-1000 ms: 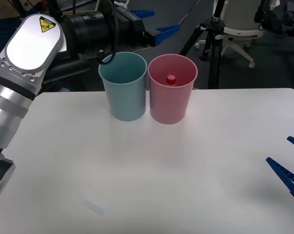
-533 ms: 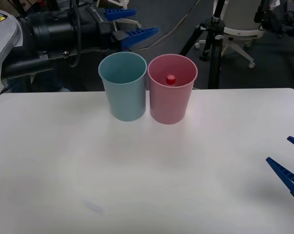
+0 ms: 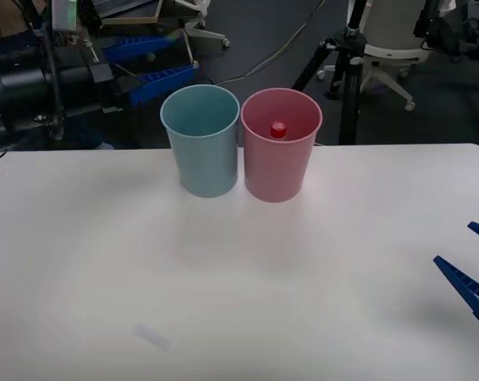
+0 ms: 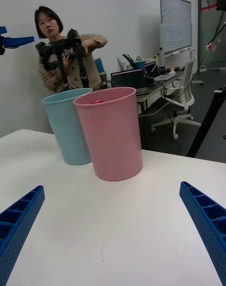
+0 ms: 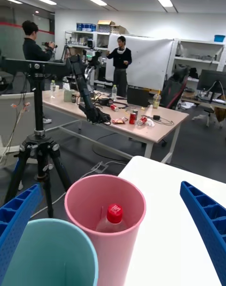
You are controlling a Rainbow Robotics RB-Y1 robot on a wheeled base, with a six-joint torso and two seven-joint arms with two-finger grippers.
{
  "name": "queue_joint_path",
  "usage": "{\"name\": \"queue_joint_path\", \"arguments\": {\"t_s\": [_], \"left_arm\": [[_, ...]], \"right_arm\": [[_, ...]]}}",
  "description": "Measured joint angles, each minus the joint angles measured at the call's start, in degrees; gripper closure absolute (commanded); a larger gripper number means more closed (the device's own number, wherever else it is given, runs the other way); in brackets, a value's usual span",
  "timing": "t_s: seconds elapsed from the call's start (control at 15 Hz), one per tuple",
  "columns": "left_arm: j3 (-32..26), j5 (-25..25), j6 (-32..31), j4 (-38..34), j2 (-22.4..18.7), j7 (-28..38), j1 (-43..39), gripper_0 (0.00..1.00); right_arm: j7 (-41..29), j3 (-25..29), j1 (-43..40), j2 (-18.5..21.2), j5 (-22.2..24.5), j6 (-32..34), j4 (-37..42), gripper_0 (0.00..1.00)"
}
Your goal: Grasp the object on the table and drop it into the matching bin: aluminum can to the light blue bin, PET bottle to the pink bin.
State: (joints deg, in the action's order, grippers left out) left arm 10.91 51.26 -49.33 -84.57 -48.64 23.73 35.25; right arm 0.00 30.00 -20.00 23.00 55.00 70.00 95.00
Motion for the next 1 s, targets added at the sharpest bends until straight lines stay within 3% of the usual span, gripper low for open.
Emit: {"name": "queue_joint_path", "arguments": {"t_s": [0.6, 0.8, 1.0], "left_arm": [[-18.2, 2.4, 0.0, -12.0, -0.7, -2.7, -24.4, 0.00], [-24.5, 4.6, 0.0, -15.9, 2.5, -3.8, -33.3, 0.00], [-30.2, 8.2, -0.3, -21.4, 8.8, -4.1, -42.2, 0.00]], "right_arm": [[0.0, 0.0, 0.0, 0.0, 0.0, 0.0, 0.0, 0.00], [0.0, 0.0, 0.0, 0.0, 0.0, 0.0, 0.0, 0.00], [0.0, 0.0, 0.0, 0.0, 0.0, 0.0, 0.0, 0.00]]}}
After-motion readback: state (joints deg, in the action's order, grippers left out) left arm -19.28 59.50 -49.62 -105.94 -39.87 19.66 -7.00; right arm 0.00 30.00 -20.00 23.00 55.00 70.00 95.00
